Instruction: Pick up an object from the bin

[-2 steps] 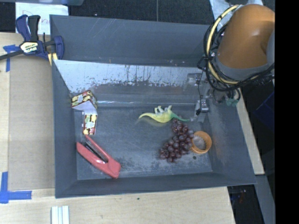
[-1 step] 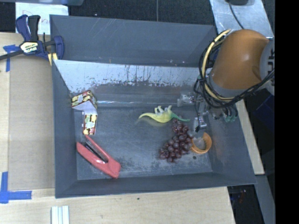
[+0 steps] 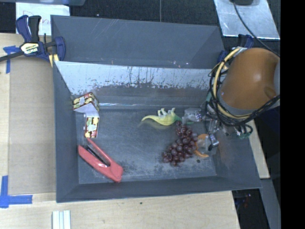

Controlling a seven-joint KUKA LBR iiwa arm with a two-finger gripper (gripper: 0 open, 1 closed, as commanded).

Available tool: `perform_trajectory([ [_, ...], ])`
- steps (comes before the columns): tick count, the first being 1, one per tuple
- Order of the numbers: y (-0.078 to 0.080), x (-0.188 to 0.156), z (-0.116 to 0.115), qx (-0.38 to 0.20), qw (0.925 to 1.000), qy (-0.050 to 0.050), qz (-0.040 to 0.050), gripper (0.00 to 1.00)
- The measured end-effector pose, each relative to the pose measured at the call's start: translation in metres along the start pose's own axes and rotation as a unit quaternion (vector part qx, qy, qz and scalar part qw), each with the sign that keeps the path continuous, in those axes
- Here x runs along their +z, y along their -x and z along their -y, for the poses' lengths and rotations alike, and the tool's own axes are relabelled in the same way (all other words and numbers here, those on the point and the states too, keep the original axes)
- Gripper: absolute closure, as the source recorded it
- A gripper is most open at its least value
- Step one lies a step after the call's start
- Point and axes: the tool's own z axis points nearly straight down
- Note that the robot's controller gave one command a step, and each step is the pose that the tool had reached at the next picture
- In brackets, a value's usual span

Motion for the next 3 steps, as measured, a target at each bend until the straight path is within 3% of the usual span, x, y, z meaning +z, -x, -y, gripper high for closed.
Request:
perform_trajectory([
  [1,-0.015,0.029,-0.001,0.000,1.0000,0.001,-0.0014,0.00],
  [2,0.004,0.067,0.010,-0.169,0.9855,-0.002,0.0030,0.00],
  [3,0.014,0.089,0.016,-0.197,0.9805,0.000,0.0030,1.00],
])
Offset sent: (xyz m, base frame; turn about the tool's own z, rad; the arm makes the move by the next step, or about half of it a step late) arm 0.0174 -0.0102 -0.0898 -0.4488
